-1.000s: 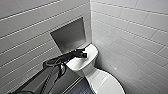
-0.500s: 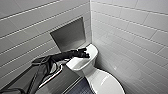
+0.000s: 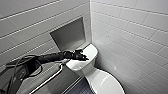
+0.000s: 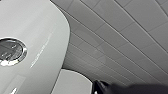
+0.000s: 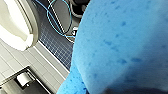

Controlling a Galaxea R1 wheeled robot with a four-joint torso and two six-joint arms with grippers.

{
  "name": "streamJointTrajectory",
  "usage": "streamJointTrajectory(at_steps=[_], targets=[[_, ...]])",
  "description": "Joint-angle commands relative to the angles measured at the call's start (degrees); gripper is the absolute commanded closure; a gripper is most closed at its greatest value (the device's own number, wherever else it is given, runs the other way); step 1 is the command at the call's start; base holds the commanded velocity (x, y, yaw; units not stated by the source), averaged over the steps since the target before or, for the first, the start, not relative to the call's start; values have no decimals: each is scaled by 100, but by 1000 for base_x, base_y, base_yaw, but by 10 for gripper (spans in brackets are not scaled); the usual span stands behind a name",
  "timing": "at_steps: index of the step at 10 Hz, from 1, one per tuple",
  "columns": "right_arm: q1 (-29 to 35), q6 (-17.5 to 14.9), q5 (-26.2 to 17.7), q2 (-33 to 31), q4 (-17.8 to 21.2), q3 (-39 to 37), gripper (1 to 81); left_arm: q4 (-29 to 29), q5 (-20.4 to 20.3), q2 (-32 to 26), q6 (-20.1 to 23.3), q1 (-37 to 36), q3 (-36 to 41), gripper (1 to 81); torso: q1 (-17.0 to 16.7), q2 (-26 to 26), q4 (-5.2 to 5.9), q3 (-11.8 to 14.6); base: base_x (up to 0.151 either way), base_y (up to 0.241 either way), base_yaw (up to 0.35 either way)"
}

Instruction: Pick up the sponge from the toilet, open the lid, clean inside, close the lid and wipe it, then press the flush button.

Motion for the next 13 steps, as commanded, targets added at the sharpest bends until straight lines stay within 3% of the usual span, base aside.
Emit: streamJointTrajectory(at_steps=[1,3,6,7,8,9,13], targets=[[-25,14,-525,84,-29,62,811,-140,-3,-2315,66,686,2273,811,0,0,0,0,0,0,0],[98,14,-525,84,-29,1,811,212,-364,-2879,207,1805,2688,811,0,0,0,0,0,0,0],[239,14,-525,84,-20,-175,811,1091,-988,-2888,207,3685,2336,811,0,0,0,0,0,0,0],[248,14,-525,93,-20,-193,811,1284,-1137,-2756,207,4205,2055,811,0,0,0,221,0,0,0],[265,14,-525,102,-29,-193,811,1380,-1146,-2520,216,4661,1652,811,0,0,0,816,0,0,0],[265,14,-525,102,-37,-193,811,1537,-1180,-2275,216,5057,1234,811,0,0,0,454,0,0,0],[291,5,-525,163,-37,-202,811,1951,-1243,-948,216,6209,-720,811,-6,-4,0,1247,0,0,0]])
